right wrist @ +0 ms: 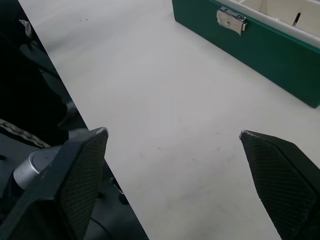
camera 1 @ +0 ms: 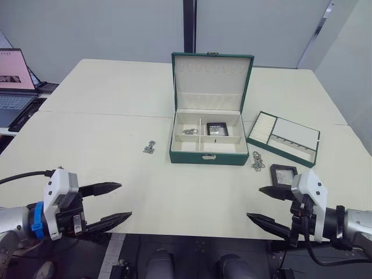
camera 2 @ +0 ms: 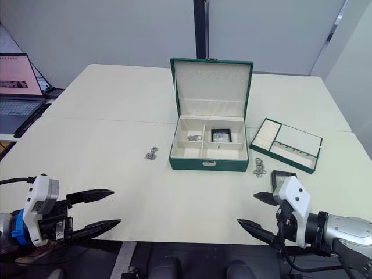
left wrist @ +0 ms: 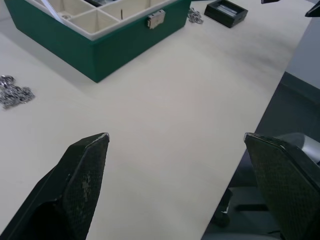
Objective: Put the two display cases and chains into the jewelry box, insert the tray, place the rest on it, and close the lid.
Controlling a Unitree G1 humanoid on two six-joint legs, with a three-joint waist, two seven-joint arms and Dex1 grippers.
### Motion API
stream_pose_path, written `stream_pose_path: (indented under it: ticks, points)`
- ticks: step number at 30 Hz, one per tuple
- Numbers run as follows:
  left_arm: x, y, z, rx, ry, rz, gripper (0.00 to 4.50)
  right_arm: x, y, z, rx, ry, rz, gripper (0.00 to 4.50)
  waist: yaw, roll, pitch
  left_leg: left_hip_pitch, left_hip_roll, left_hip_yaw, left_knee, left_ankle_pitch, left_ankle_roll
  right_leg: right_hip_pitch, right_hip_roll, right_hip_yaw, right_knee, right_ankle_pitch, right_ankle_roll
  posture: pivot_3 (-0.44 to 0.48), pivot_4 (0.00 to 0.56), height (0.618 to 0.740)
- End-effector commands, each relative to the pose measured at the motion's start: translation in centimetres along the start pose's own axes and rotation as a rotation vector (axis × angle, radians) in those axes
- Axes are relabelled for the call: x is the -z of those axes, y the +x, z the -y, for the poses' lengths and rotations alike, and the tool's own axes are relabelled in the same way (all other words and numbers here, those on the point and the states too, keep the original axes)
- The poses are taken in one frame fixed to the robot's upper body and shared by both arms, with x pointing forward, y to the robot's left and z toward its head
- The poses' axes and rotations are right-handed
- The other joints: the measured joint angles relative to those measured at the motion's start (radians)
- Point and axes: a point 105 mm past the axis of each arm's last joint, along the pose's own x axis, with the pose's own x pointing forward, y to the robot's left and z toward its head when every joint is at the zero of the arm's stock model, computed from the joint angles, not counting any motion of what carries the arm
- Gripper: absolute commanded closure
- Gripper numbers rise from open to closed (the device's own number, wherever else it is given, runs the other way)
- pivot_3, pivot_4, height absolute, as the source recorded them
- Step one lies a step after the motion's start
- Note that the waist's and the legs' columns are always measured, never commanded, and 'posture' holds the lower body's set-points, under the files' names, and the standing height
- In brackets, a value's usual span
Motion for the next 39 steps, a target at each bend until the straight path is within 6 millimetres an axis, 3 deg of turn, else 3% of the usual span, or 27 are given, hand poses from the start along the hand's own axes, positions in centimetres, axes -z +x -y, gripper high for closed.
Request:
stream_pose_path:
  ticks: [1, 7, 15, 23, 27, 39]
  points:
    - [-0.9, 0.2, -1.5, -0.109, 0.024, -0.003, 0.02, -3.2, 0.3, -0.5, -0.011, -0.118, 0.112, 0.0, 0.0, 0.0, 0.0, 0.0, 0.0, 0.0, 0.0, 0.0, 0.0, 0.0, 0.0, 0.0, 0.0, 0.0, 0.0, 0.0, 0.15, 0.74]
    - [-1.3, 0.9, -2.8, -0.195, -0.039, -0.019, 0.02, -7.9, 1.4, -1.0, -0.05, -0.202, 0.261, 0.0, -0.005, 0.0, 0.001, 0.0, 0.0, 0.001, -0.001, 0.0, 0.0, 0.002, 0.001, 0.003, 0.001, 0.0, 0.0, 0.0, 0.15, 0.74]
    - [-1.6, 0.7, -3.3, -0.273, -0.091, 0.001, 0.02, -10.3, 2.0, -1.5, -0.08, -0.24, 0.324, 0.0, -0.003, 0.0, 0.001, -0.002, 0.0, 0.001, -0.001, 0.0, 0.0, 0.0, 0.0, 0.003, 0.001, 0.0, 0.0, 0.0, 0.15, 0.74]
    - [-1.3, 1.4, -5.0, -0.341, -0.156, 0.051, 0.02, -10.5, 2.4, -1.2, -0.08, -0.249, 0.317, 0.0, -0.002, 0.0, 0.001, -0.002, 0.0, 0.001, -0.001, 0.0, 0.0, -0.001, 0.0, 0.002, 0.001, 0.0, 0.0, 0.0, 0.15, 0.74]
    - [-0.6, 1.9, -6.8, -0.47, -0.126, 0.04, 0.02, -10.0, 2.7, -1.0, -0.069, -0.253, 0.295, 0.0, -0.001, -0.001, 0.0, -0.002, 0.0, 0.001, -0.001, 0.0, 0.0, 0.0, 0.0, 0.002, 0.001, 0.0, 0.0, 0.0, 0.15, 0.74]
    - [0.8, 3.1, -7.3, -0.523, -0.18, 0.023, 0.02, -10.1, 2.9, -0.8, -0.06, -0.268, 0.308, 0.0, -0.001, -0.001, 0.0, -0.002, 0.0, 0.001, -0.001, 0.0, -0.001, 0.0, 0.0, 0.003, 0.001, 0.0, 0.0, 0.0, 0.15, 0.74]
